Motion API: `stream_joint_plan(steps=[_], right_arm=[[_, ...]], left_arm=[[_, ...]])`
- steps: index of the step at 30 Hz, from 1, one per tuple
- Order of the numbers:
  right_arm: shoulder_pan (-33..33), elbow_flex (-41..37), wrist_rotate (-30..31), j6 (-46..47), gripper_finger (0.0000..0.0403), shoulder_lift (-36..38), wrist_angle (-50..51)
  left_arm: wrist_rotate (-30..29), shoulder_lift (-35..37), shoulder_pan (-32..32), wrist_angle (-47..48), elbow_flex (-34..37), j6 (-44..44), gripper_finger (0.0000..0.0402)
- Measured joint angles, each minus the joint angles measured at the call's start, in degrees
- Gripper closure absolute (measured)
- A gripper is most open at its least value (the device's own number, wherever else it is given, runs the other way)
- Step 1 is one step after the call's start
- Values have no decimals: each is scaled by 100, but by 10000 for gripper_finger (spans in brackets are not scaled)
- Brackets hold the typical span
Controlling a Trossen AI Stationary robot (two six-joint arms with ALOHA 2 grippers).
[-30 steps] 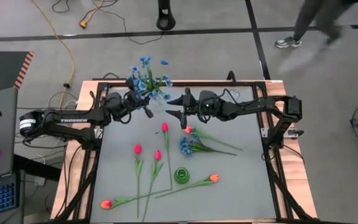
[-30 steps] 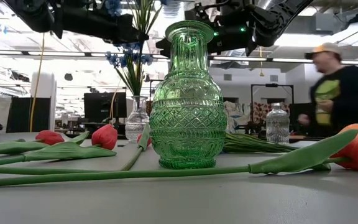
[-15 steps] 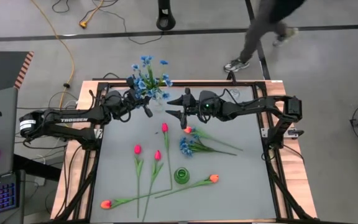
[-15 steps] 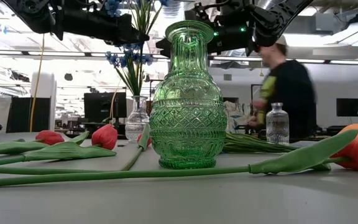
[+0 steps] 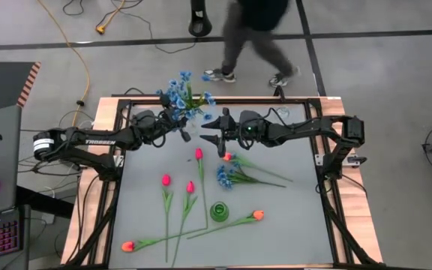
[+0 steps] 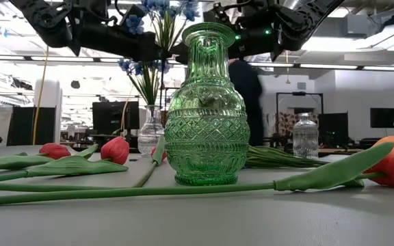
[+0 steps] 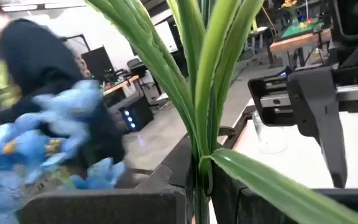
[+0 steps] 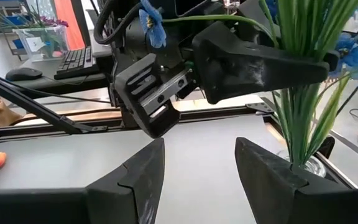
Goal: Sort flowers into vase by color
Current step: Put the top blue flowers into the top left transparent vase
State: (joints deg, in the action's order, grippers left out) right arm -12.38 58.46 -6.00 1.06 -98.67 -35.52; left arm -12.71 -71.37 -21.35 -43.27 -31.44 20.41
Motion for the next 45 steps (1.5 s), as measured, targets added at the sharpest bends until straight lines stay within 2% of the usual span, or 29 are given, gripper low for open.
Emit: stream_joint_plan(steps=[6,13,24,33,38,42,45], right_arm=[[-4,0,0,-2,180,0,60],[-2,0,0,-2,180,0,102],[-2,0,0,-2,180,0,102],[-2,0,0,-2,180,0,102],[-17,0,0,-4,180,0,81],[-15,0,0,-4,180,0,82],[-15,0,0,-4,180,0,84]], left_arm=[[-17,51,18,-187,0,9,381],[-457,81,18,-145,0,64,381],[-748,81,18,578,0,-310,381],[-758,81,18,954,-2,-424,380],[-761,81,18,945,-1,-549,354],[-775,79,18,948,0,-531,311],[-1031,93,28,1030,0,-527,279]])
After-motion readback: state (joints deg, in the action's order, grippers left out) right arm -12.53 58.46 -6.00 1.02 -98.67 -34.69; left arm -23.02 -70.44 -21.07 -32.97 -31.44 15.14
